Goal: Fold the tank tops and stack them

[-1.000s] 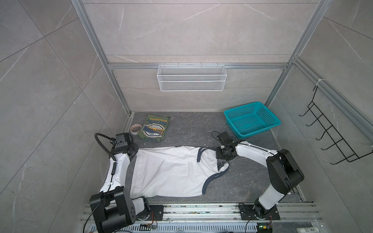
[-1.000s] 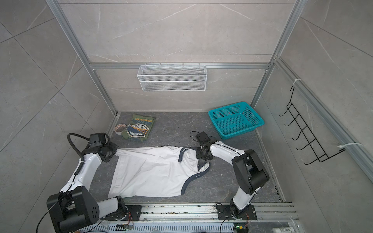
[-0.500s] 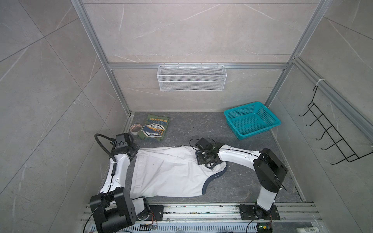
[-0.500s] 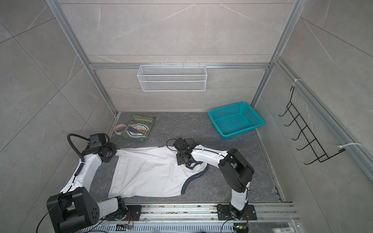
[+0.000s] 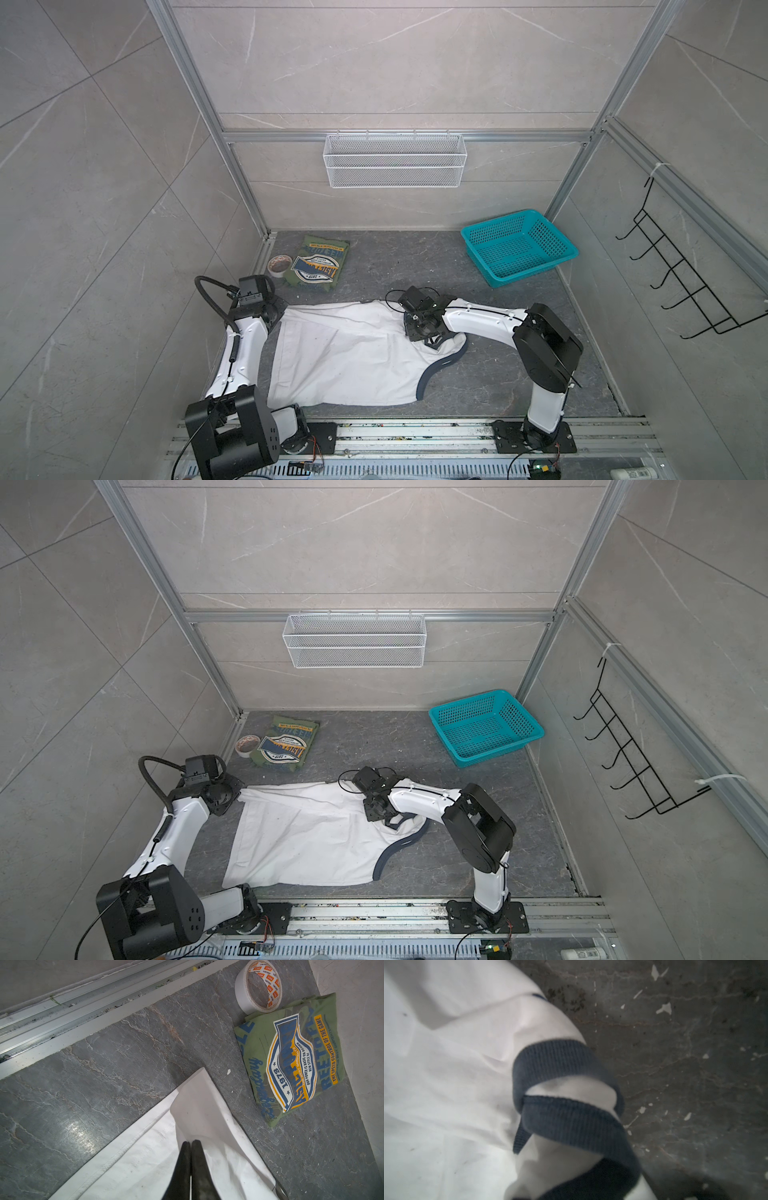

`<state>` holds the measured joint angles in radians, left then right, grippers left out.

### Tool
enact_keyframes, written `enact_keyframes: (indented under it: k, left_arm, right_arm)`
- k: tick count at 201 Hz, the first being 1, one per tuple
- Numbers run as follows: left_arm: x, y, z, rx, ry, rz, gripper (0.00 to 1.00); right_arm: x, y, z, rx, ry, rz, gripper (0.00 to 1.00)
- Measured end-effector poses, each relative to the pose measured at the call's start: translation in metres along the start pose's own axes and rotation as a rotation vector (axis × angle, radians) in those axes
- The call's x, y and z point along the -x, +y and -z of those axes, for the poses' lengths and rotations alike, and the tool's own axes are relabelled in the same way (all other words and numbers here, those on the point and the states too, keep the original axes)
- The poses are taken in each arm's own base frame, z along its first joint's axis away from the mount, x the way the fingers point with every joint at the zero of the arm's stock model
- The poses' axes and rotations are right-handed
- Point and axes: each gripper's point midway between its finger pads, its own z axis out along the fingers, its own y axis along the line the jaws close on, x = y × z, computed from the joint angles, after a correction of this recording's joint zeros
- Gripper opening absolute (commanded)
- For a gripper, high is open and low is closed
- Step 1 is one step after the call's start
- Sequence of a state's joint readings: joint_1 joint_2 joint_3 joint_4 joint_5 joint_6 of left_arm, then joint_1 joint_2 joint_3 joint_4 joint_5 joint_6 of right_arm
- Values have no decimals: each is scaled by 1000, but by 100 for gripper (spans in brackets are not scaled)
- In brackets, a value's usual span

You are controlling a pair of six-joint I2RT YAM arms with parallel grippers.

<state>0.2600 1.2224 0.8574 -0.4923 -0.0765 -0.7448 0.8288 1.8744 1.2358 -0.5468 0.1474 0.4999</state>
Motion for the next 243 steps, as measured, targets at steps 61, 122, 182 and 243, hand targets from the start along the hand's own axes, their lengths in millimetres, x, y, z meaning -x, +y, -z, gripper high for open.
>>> enact_keyframes:
  k: [61, 122, 182, 243]
  left_arm:
    - [1, 1, 0, 1, -1, 2, 0]
    - [8, 2, 8, -10, -31, 25, 0]
    - [4, -2, 6, -35, -1, 25, 0]
    - [-11, -6, -13, -43, 96, 23, 0]
  right_arm:
    - [9, -35, 40, -144, -103, -18, 0]
    - [25, -77, 89, -294, -239, -62, 0]
    - [27, -140, 56, -538, -138, -74, 51]
    - [30, -174, 57, -510, -107, -181, 55]
